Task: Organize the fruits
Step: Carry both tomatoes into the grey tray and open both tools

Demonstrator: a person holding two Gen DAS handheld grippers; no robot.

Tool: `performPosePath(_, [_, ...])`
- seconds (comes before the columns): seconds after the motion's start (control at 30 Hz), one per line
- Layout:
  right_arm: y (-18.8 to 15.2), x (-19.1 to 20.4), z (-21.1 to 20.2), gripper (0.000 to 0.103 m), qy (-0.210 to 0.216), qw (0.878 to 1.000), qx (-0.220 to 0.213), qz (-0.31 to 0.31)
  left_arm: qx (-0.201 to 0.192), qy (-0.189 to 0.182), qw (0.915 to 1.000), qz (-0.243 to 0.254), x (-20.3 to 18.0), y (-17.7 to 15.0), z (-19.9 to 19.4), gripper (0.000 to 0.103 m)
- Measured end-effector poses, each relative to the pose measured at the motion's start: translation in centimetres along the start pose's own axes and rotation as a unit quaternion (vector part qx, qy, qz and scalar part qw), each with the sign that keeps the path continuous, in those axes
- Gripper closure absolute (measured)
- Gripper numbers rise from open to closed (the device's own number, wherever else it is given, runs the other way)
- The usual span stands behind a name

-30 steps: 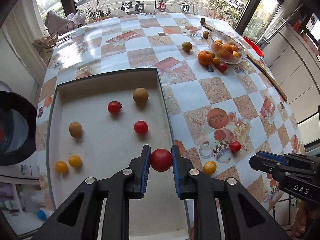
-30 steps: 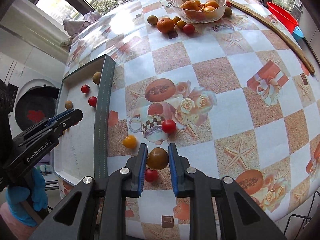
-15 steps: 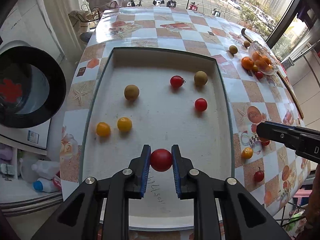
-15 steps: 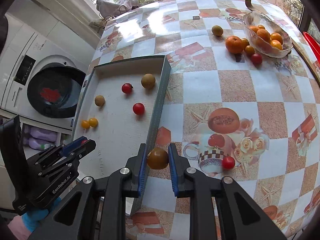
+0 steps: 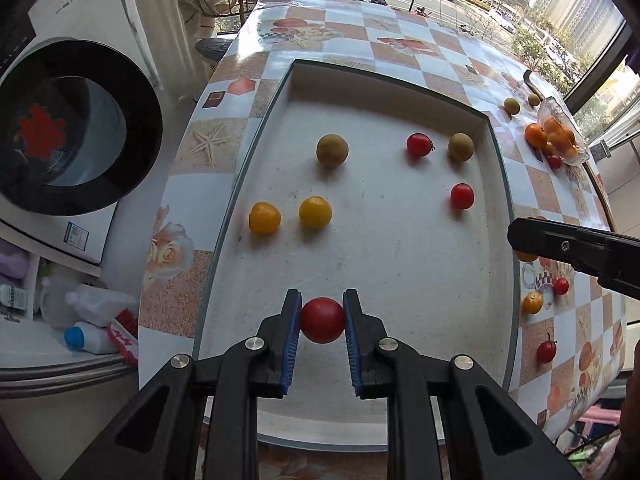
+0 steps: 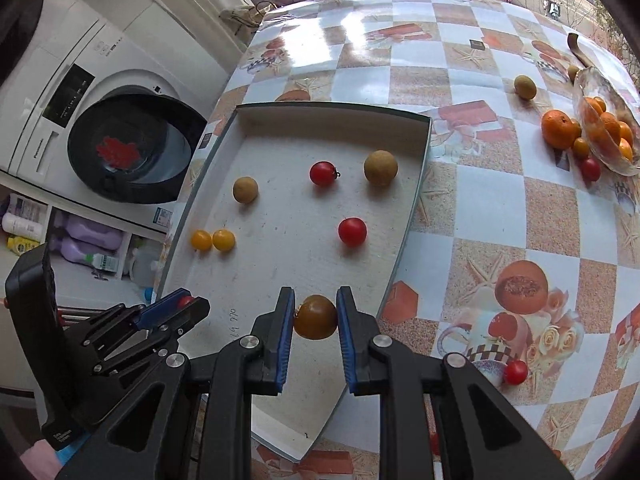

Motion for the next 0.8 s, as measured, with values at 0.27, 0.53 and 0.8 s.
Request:
performPosePath(0.27, [-0.1, 0.2, 1.3, 0.08, -0.001, 1.0, 0.011, -0.003, 0.01, 0.008, 0.9999, -0.003, 0.7, -0.6, 0.9, 0.08])
performPosePath(0.53, [-0.1, 0.4, 3.6, 0.08, -0.006, 1.0, 0.025, -0.011, 0.017, 0.014, 0.9997, 0.004, 0.9, -1.1, 1.7, 0.08])
performPosePath(0.8, [-0.5, 0.6, 5.6, 0.079, -0.012, 0.999, 0.041, -0.023, 0.025, 0.022, 0.9991, 0.028, 0.4, -1.7, 2.0, 0.08])
Point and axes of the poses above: each gripper's, at about its wrist camera, not at the fingertips, and z roughly the way its jaws point, x to its left, y to its top, the point moved 7 cm from there along z, roughly the way its jaws point, and after that the axes turned 14 degrees about -x, right-handed, at the moved point
